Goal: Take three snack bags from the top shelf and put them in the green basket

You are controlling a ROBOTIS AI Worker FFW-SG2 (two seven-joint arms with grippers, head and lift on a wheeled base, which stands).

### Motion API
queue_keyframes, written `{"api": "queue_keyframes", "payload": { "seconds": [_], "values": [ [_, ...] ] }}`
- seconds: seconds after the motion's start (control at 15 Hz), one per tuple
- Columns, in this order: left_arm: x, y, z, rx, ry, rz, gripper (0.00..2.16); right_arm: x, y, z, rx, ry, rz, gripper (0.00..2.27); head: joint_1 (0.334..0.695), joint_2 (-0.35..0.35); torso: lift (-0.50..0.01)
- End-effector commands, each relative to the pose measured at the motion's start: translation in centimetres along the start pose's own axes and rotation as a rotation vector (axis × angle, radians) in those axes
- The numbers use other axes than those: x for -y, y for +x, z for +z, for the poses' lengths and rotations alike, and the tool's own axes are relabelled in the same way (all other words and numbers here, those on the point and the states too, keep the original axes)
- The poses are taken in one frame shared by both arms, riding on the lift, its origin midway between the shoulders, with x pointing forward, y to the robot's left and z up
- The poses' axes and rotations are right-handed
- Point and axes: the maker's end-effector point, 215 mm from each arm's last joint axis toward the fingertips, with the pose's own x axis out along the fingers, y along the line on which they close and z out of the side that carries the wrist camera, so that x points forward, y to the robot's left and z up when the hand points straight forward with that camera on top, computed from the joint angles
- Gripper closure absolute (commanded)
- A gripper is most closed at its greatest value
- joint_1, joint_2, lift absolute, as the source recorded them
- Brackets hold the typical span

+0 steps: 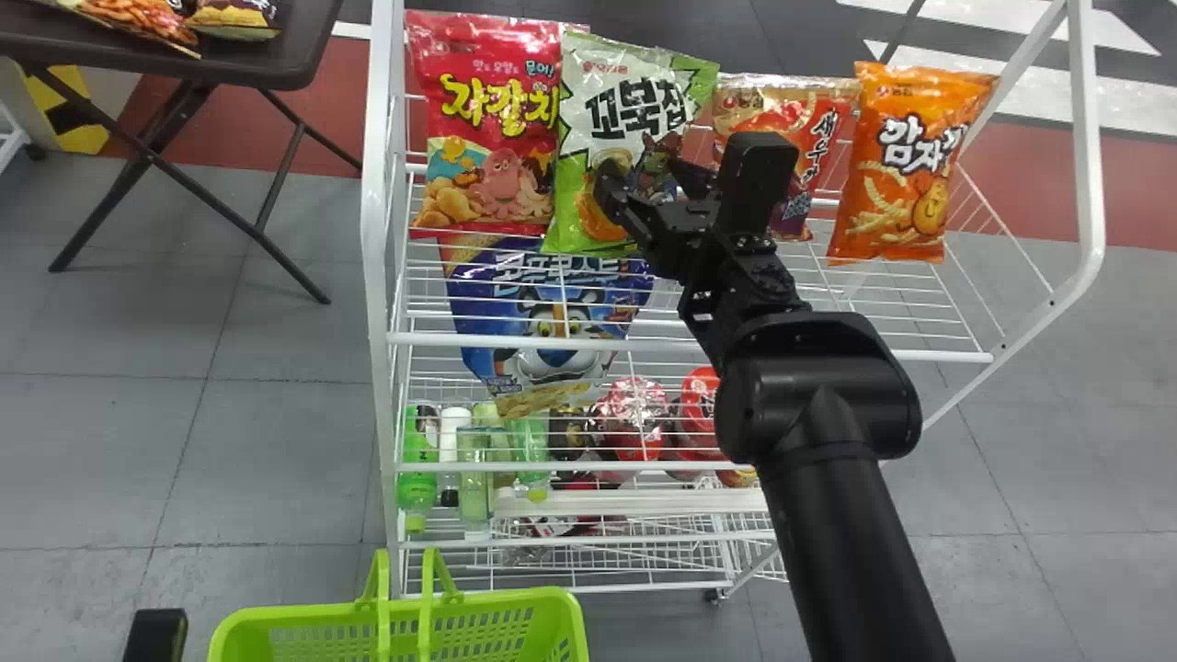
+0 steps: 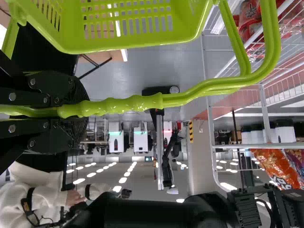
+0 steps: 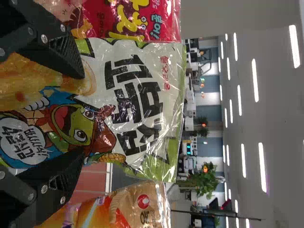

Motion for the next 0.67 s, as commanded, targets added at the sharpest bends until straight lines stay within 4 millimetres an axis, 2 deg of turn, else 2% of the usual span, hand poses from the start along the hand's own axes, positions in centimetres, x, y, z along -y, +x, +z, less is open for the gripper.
{"api": "queue_keyframes", "payload": {
  "seconds": [0.0, 0.07, 0.13, 0.4, 0.47, 0.6],
  "values": [
    [-0.1, 0.1, 0.6, 0.002, 0.005, 0.004, 2.00, 0.0, 0.1, -1.9, -0.072, 0.016, 0.021, 1.73, 0.695, -0.203, -0.044],
    [0.0, 0.2, 0.9, 0.003, 0.010, 0.001, 2.00, -0.2, -0.4, -2.9, -0.091, 0.022, 0.025, 1.95, 0.695, -0.195, -0.044],
    [0.1, 0.3, 0.9, 0.002, 0.013, 0.000, 2.00, -0.3, -1.4, -3.0, -0.088, 0.013, 0.024, 2.01, 0.695, -0.194, -0.044],
    [0.3, 0.4, 0.9, -0.003, 0.012, -0.002, 2.00, -0.7, -5.0, -1.5, -0.052, -0.038, 0.003, 2.08, 0.695, -0.209, -0.044],
    [0.3, 0.4, 0.9, -0.005, 0.012, -0.001, 2.00, -0.1, -6.0, -1.1, -0.047, -0.032, -0.009, 2.08, 0.695, -0.212, -0.044],
    [0.6, 0.4, 0.7, -0.009, 0.008, -0.007, 2.00, -0.6, -8.1, 0.5, -0.014, -0.032, -0.006, 2.10, 0.695, -0.219, -0.044]
  ]
}}
